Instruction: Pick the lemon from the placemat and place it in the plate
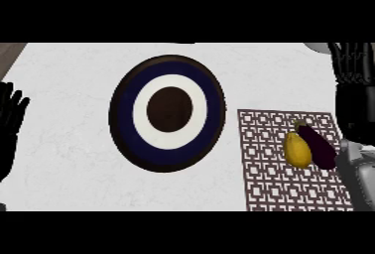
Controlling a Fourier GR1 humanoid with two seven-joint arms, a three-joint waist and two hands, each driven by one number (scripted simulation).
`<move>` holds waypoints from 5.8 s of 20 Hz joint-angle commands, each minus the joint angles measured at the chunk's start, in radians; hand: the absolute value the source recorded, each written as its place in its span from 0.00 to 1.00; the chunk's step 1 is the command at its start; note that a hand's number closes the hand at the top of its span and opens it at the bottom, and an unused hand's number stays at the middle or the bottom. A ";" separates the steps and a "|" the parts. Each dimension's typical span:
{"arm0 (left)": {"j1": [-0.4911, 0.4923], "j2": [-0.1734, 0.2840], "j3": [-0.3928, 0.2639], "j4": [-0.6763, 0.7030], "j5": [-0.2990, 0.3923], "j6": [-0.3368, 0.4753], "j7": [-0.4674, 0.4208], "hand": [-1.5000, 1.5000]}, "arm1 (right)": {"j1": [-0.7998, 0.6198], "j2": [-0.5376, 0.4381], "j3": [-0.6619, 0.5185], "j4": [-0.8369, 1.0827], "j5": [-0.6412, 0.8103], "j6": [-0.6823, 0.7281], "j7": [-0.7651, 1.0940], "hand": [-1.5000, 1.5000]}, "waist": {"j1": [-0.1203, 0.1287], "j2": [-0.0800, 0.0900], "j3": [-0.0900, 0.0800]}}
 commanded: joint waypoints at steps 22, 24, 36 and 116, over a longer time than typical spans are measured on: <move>-0.034 -0.210 -0.306 0.211 -0.215 0.130 0.176 0.50 | 0.209 -0.247 0.054 0.440 0.060 0.658 -0.827 0.00 | -0.028 -0.022 0.029; -0.023 -0.188 -0.285 0.187 -0.198 0.114 0.189 0.50 | 0.212 -0.309 0.046 0.454 0.147 0.593 -0.847 0.00 | -0.027 -0.025 0.028; -0.061 -0.209 -0.263 0.190 -0.223 0.123 0.235 0.50 | 0.133 -0.460 0.147 0.306 0.450 0.521 -0.545 0.00 | -0.034 -0.032 0.025; -0.111 -0.431 -0.167 0.266 -0.456 -0.071 0.248 0.50 | -0.636 0.354 0.606 0.429 1.418 0.082 1.447 1.00 | 0.079 -0.024 0.022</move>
